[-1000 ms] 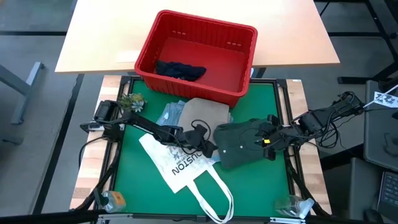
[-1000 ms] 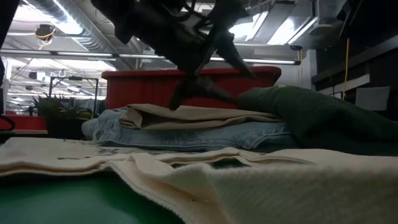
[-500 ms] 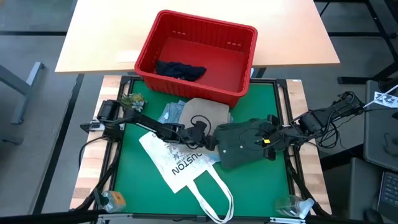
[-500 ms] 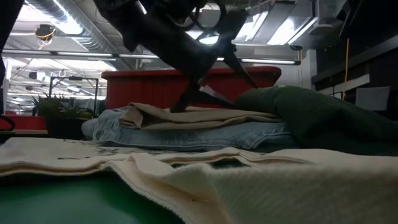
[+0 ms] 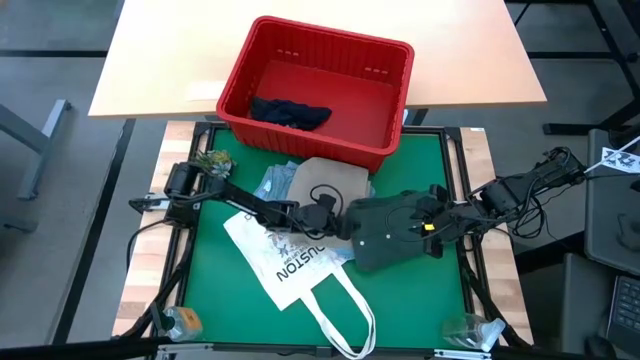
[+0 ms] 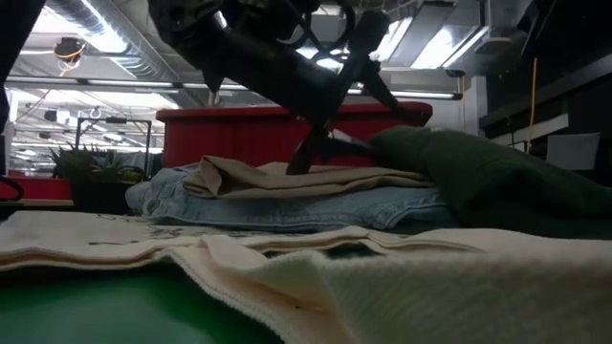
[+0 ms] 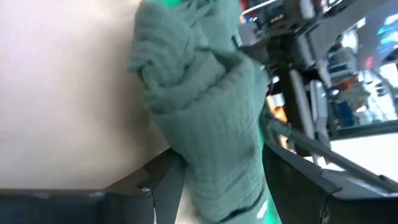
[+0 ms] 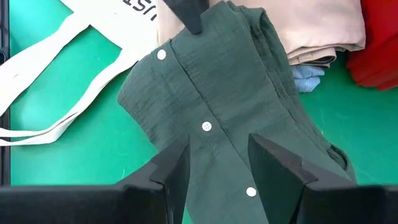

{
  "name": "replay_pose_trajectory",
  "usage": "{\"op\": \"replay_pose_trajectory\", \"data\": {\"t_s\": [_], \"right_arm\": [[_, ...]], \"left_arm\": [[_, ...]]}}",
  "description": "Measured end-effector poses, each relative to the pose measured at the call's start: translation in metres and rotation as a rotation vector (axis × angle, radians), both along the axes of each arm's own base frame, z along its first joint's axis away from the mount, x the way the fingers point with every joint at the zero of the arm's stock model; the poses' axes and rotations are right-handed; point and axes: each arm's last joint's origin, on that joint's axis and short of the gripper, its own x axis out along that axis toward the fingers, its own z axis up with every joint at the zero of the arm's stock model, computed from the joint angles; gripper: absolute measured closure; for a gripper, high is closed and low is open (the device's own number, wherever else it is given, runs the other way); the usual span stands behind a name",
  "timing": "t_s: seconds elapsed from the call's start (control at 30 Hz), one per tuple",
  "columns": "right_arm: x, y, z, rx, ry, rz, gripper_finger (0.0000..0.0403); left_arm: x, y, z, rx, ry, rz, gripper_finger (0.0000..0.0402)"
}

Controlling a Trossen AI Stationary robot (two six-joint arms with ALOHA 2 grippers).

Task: Fold Laundry from Bin
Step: Stack the green shirt on top of the beige shorts

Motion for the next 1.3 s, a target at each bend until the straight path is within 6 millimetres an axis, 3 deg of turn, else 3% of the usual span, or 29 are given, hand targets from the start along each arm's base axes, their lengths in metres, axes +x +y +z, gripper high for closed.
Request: {"op": "replay_pose_trajectory", "data": {"t_s": [0.17, 0.4, 0.67, 0.93, 1.0, 1.13, 1.3], "right_arm": [[0.003, 0.002, 0.002, 0.023, -0.043, 0.0, 0.024], [0.008, 0.005, 0.006, 0.058, -0.107, 0.0, 0.024], [0.011, 0.006, 0.008, 0.078, -0.133, 0.002, 0.024], [0.01, 0.006, 0.008, 0.086, -0.127, 0.01, 0.024], [0.01, 0.006, 0.008, 0.086, -0.127, 0.01, 0.024], [0.01, 0.006, 0.008, 0.086, -0.127, 0.01, 0.024], [0.01, 0.006, 0.008, 0.085, -0.127, 0.009, 0.024]], "left_arm": [[0.001, 0.006, 0.001, 0.001, -0.007, 0.021, 0.0206], [0.002, 0.006, 0.002, -0.01, -0.022, -0.002, 0.0265], [0.001, 0.003, 0.002, -0.009, -0.021, -0.01, 0.0295], [0.001, 0.005, 0.002, 0.017, -0.018, -0.018, 0.0388], [0.001, 0.005, 0.002, 0.016, -0.02, -0.019, 0.0392], [0.001, 0.005, 0.01, 0.01, -0.045, -0.025, 0.0394], [-0.004, 0.016, 0.035, 0.027, -0.088, -0.058, 0.0397]]}}
